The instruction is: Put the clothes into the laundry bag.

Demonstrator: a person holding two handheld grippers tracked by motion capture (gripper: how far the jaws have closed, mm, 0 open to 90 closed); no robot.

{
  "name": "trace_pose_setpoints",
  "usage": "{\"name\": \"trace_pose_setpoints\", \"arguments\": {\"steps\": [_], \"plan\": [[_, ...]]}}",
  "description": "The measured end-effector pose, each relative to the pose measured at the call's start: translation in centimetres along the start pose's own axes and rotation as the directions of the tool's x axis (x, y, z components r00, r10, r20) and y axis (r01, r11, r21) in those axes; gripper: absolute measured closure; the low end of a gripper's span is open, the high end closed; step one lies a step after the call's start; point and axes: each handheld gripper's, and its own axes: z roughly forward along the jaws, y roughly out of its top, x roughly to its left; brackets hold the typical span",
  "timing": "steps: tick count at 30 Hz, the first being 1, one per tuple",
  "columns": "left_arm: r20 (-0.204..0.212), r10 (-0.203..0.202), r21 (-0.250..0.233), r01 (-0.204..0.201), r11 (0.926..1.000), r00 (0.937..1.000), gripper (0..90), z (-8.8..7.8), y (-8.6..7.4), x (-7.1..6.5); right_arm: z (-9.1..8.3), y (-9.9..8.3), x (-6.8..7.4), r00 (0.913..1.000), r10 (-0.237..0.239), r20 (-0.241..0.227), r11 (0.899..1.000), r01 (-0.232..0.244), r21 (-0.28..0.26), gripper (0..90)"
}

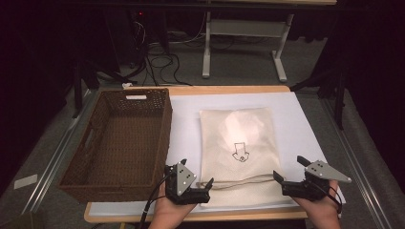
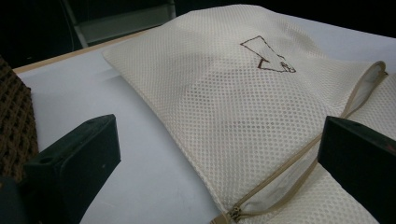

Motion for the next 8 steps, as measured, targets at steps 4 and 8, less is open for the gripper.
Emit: {"name": "trace_pose_setpoints", "arguments": {"steps": [4,8], "plan": [[0.0,-0.002,0.006,0.002,1.0,1.0,0.5,0.09,-0.06,0.0,-0.21,0.05,-0.18,0.9999,0.01,0.004,1.0,-0.01,-0.007,0.3],[-0.008,0.001,0.01,-0.001,1.0,1.0,0.5,0.16,-0.08,0.09,-0.19,0.06,-0.31,1.0,0.006,0.005,1.0,-0.006,-0.009,0.3]]}}
